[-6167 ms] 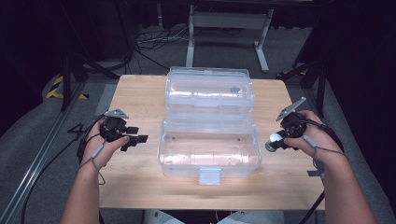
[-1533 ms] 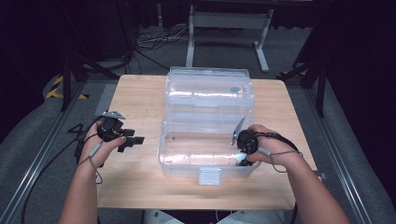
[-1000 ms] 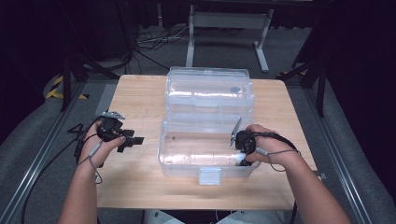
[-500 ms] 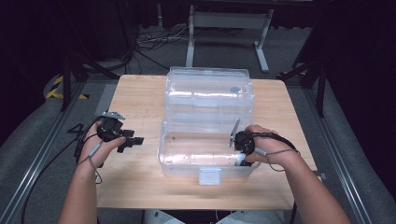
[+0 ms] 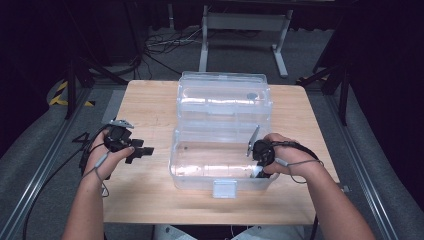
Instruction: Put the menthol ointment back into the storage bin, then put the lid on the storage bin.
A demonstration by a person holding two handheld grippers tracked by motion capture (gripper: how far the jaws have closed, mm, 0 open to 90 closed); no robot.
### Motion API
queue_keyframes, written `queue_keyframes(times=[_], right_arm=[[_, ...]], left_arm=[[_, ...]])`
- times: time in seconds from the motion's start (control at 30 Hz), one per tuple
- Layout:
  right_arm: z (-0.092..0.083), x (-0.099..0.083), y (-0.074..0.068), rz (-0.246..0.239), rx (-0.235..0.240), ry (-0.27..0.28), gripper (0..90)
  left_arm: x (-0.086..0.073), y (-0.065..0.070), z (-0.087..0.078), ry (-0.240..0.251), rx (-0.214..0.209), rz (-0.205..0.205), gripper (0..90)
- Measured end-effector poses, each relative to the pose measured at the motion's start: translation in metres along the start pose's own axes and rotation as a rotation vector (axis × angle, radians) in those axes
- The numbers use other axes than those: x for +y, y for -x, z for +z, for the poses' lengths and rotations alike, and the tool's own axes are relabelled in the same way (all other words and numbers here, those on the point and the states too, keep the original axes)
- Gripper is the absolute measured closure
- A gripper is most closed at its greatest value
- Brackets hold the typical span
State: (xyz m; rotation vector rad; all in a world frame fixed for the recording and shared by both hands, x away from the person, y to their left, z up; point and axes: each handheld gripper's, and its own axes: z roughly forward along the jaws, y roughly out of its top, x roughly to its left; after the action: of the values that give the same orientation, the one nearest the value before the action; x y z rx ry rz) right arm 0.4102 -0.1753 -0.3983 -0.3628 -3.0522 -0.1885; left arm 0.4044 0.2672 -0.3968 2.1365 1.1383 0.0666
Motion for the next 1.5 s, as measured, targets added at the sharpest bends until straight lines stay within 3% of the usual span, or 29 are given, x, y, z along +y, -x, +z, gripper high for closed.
queue_keyframes(times=[0.37, 0.9, 1.07, 1.3, 1.5], right_arm=[[-0.020, -0.009, -0.003, 0.024, -0.003, 0.111, 50.9], [-0.058, -0.028, -0.005, 0.084, -0.062, 0.292, 52.6], [-0.070, -0.027, -0.004, 0.092, -0.071, 0.366, 52.8], [-0.083, -0.023, -0.001, 0.107, -0.094, 0.423, 53.1], [-0.097, -0.015, 0.005, 0.130, -0.138, 0.503, 54.1]], left_arm=[[0.002, 0.002, 0.000, 0.001, -0.011, 0.010, 39.2], [0.004, 0.004, 0.004, -0.005, -0.018, 0.020, 39.2], [0.002, 0.005, 0.003, -0.006, -0.019, 0.017, 39.1], [-0.001, 0.007, 0.000, -0.007, -0.019, 0.021, 39.1], [-0.007, 0.008, -0.005, -0.004, -0.013, 0.013, 39.1]])
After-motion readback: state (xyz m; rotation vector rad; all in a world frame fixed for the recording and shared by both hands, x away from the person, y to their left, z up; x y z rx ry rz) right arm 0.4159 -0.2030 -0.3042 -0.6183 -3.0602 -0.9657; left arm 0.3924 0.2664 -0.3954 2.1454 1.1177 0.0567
